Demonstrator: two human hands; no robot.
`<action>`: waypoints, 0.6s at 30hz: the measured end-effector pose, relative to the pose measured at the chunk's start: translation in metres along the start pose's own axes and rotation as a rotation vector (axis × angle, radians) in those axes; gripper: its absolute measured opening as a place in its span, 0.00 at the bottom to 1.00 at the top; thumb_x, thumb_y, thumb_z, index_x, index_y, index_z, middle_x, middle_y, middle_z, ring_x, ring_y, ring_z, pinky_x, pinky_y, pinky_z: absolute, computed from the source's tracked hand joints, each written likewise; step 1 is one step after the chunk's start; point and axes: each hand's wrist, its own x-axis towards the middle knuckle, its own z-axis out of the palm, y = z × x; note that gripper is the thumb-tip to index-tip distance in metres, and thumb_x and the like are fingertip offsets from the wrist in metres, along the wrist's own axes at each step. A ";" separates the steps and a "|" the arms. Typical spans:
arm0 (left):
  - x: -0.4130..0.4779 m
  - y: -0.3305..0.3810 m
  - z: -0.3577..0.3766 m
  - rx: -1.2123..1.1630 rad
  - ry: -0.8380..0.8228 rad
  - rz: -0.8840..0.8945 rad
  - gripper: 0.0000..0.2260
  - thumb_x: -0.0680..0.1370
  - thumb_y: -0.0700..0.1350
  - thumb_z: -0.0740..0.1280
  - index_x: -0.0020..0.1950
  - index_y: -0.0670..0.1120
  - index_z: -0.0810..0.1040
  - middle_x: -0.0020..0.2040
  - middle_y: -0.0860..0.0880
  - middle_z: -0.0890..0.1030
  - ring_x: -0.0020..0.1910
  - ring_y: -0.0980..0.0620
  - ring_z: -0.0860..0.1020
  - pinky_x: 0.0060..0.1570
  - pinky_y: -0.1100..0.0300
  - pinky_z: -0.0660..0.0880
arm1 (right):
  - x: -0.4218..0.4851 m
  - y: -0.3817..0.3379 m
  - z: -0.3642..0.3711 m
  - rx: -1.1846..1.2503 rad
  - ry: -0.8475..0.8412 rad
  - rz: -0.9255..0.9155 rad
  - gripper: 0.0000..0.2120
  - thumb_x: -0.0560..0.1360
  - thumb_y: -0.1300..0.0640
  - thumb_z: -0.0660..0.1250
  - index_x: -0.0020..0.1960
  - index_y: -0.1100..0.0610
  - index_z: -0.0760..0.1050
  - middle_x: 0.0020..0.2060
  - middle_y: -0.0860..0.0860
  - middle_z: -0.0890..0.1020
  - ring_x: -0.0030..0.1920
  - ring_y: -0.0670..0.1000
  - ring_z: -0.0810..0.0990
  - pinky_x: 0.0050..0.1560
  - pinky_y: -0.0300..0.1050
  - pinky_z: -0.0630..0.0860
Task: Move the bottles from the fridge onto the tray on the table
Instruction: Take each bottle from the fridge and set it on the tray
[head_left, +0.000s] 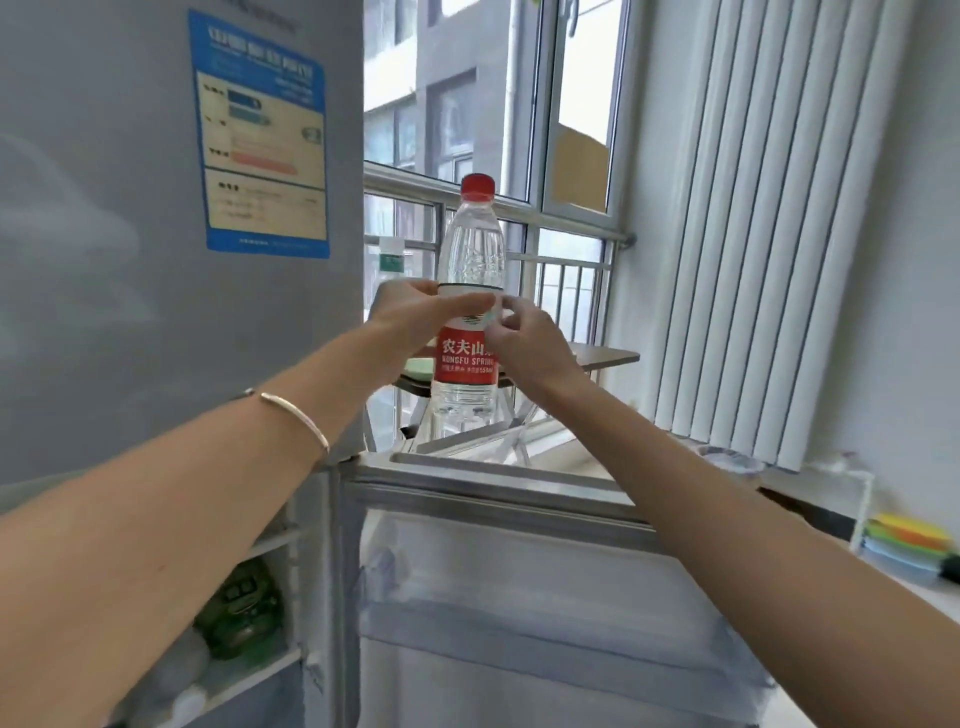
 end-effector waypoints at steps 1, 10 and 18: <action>0.007 0.003 0.005 -0.004 0.031 -0.003 0.24 0.66 0.52 0.78 0.57 0.42 0.78 0.47 0.47 0.85 0.41 0.52 0.84 0.36 0.63 0.79 | 0.006 0.002 -0.001 -0.011 -0.040 -0.001 0.24 0.77 0.56 0.63 0.71 0.58 0.63 0.50 0.54 0.80 0.50 0.56 0.81 0.52 0.53 0.81; 0.087 0.018 0.051 -0.023 0.261 0.045 0.22 0.63 0.54 0.79 0.48 0.42 0.79 0.46 0.44 0.84 0.44 0.48 0.84 0.45 0.57 0.82 | 0.102 0.019 -0.015 -0.168 0.061 -0.031 0.41 0.66 0.54 0.79 0.72 0.53 0.61 0.60 0.55 0.79 0.58 0.55 0.79 0.59 0.50 0.78; 0.160 -0.028 0.074 -0.073 0.331 0.072 0.23 0.76 0.41 0.69 0.69 0.41 0.67 0.54 0.47 0.75 0.47 0.51 0.76 0.44 0.61 0.76 | 0.201 0.080 0.009 -0.133 0.111 0.104 0.31 0.70 0.53 0.75 0.64 0.60 0.62 0.48 0.54 0.78 0.41 0.51 0.78 0.39 0.44 0.78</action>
